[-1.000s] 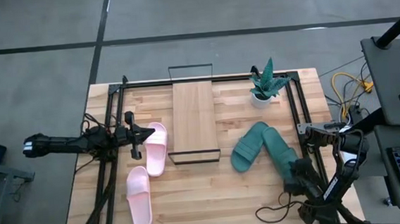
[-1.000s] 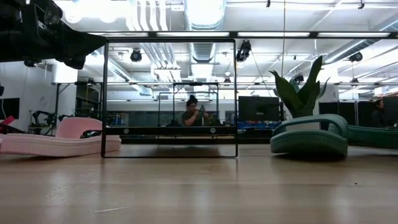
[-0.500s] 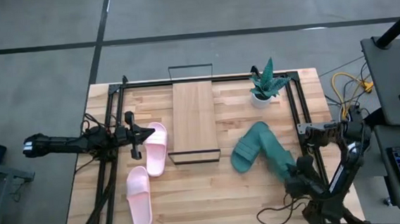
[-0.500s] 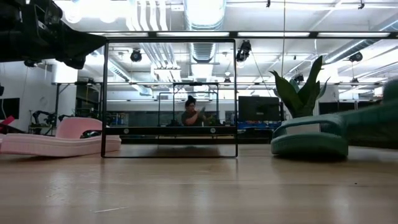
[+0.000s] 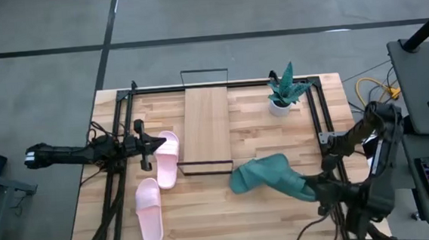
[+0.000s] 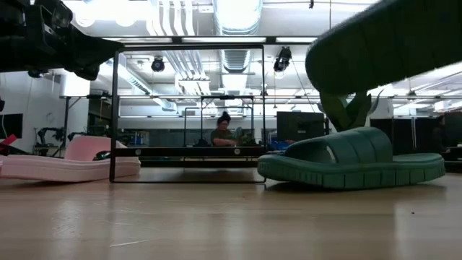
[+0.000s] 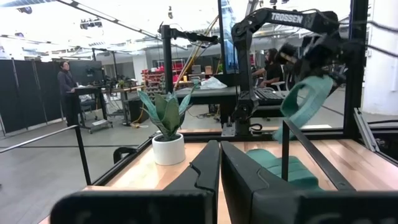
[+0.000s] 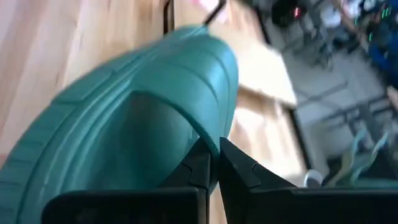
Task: Pick and place slides into the shelf
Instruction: Put the right green slides on the shelf
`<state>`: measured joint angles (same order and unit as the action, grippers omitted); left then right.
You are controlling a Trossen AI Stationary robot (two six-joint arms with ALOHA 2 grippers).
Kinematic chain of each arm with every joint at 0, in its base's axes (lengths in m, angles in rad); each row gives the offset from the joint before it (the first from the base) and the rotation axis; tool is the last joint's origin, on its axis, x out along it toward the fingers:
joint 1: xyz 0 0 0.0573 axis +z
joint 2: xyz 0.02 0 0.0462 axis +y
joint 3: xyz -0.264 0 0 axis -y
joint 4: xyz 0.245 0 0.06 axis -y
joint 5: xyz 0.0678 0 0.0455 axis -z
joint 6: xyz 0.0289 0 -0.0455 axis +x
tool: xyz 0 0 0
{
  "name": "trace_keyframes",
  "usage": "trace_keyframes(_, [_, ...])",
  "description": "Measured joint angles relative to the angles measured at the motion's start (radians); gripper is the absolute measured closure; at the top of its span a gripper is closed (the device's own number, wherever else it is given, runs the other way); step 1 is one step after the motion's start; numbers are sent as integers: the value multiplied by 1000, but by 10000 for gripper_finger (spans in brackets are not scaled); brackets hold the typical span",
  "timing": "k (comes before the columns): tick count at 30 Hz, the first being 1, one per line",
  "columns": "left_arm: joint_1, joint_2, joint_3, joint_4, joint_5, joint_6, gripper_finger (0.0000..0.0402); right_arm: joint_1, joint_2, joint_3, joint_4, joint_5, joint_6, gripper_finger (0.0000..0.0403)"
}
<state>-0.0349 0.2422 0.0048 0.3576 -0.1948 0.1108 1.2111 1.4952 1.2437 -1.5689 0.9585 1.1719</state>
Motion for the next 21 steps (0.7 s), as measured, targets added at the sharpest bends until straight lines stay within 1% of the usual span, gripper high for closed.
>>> trace_keyframes(2, [0,0,0,-1,0,0,402,-7,-23,25,-3,50,-65,394])
trace_keyframes(4, [0,0,0,0,0,0,402,-16,-47,52,-3,123,-135,394])
trace_keyframes(9, [-1,1,0,0,3,0,402,-59,-107,79,-2,386,-313,394])
trace_keyframes(12, [-1,6,0,0,7,-1,402,-113,-166,63,-3,498,-385,394])
trace_keyframes(14, [-1,8,0,0,7,-1,402,-161,-211,50,-3,537,-411,394])
trace_keyframes(18, [-1,2,5,9,7,-36,402,-286,-290,43,11,567,-475,394])
trace_keyframes(21, [-1,-3,20,22,7,-95,402,-383,-326,71,62,558,-488,394])
